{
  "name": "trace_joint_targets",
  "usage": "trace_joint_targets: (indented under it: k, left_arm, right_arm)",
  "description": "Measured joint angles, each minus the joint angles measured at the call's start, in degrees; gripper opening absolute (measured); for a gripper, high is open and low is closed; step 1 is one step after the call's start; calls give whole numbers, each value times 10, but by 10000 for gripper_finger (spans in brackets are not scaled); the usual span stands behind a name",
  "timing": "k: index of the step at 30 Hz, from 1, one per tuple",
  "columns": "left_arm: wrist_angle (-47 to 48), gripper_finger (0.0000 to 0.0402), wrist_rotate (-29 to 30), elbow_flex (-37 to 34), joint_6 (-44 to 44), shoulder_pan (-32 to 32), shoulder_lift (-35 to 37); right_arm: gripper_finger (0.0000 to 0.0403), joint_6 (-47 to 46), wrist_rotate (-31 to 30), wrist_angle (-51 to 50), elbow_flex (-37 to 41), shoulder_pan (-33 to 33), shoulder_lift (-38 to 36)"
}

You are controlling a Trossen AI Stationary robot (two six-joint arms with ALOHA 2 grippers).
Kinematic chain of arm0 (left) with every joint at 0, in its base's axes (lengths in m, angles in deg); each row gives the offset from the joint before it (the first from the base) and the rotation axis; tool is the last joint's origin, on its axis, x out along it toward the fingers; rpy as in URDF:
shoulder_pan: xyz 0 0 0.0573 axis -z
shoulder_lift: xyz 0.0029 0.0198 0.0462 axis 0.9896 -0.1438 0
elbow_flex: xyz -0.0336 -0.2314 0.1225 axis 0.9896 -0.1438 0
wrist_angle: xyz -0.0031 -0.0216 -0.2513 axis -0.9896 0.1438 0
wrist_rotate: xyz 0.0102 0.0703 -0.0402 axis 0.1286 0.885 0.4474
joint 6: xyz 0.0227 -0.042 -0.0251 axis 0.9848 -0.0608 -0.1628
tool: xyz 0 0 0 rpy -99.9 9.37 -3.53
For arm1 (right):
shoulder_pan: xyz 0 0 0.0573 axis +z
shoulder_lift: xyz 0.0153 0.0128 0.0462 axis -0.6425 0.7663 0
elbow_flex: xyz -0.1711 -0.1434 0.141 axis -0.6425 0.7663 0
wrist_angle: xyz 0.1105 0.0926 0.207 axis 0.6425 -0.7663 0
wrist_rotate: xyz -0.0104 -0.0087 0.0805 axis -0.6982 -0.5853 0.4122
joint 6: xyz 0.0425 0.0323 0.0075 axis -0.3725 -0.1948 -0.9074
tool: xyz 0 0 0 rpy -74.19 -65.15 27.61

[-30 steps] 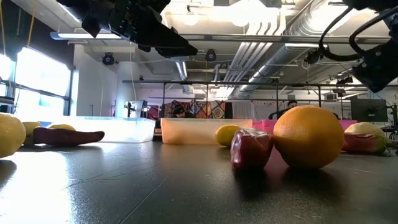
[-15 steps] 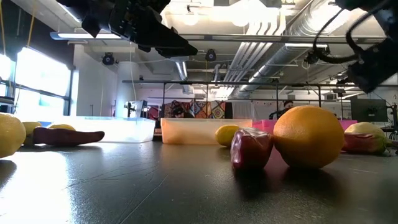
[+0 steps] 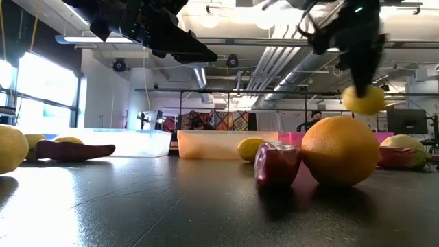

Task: Sort produce into baskets
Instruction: Put the yellow lemon into the pink bin

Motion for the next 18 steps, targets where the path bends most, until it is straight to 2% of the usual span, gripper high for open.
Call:
trace_joint_targets:
  k: [3, 6, 13, 18]
  left_arm:
    - [0, 231, 0, 0, 0, 0, 0]
    - [0, 231, 0, 0, 0, 0, 0]
    - [1, 231, 0, 0, 0, 0, 0]
    - [1, 231, 0, 0, 0, 0, 0]
  right_arm:
    - [147, 40, -85, -37, -27, -100, 0]
    - [147, 99, -135, -13, -32, -209, 0]
    - [146, 237, -148, 138, 7, -450, 0]
    - [145, 275, -146, 202, 21, -562, 5]
